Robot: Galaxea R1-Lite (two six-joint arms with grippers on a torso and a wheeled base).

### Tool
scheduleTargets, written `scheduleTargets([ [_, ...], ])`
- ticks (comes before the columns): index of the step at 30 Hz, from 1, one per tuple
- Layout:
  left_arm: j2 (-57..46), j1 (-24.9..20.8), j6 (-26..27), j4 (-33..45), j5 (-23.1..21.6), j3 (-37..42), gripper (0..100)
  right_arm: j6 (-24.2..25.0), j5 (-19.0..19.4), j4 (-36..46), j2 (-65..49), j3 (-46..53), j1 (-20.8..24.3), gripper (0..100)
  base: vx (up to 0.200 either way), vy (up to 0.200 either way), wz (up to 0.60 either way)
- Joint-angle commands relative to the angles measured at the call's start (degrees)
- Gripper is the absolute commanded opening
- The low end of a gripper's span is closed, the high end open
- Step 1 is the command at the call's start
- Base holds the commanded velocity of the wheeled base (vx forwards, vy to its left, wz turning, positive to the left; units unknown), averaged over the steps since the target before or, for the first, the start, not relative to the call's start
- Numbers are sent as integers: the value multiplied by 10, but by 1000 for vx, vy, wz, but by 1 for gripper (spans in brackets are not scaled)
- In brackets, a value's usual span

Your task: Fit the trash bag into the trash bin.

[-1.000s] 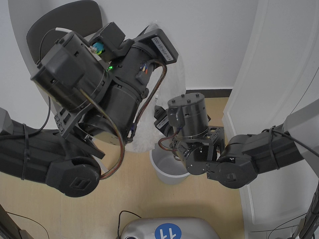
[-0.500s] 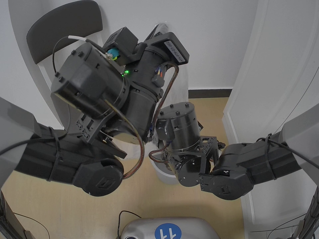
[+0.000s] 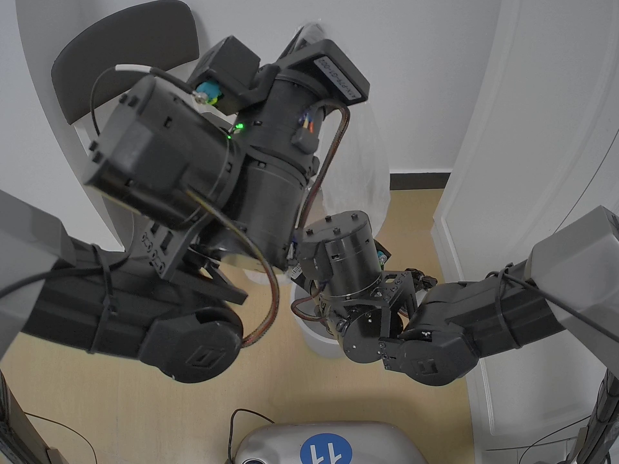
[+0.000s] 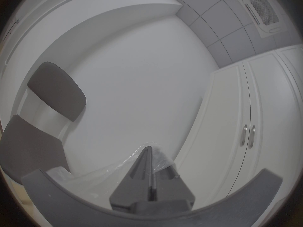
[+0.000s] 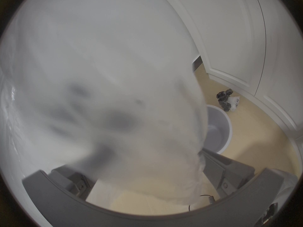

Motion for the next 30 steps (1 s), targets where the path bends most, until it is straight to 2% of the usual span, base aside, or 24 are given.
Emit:
scheduleTargets([
  [1, -37, -3, -1, -1, 0, 6, 0, -1, 0, 9, -3, -2, -7, 100, 0, 0, 0],
  [10, -69, -16, -2, -1, -1, 27, 0, -1, 0, 10, -13, -12, -29, 100, 0, 0, 0],
  [19, -47, -20, -19, 0, -6, 26, 0, 0, 1, 6, -60, -12, -33, 100, 0, 0, 0],
  [23, -11, -14, -21, -1, -14, 15, 0, 5, 2, 7, -64, -4, -14, 100, 0, 0, 0],
  [27, 51, 11, -43, -3, -20, -43, 0, 21, 5, 10, -56, 8, 23, 100, 0, 0, 0],
  [30, 60, 13, -47, -3, -20, -53, 0, 26, 7, 9, -50, 9, 29, 100, 0, 0, 0],
])
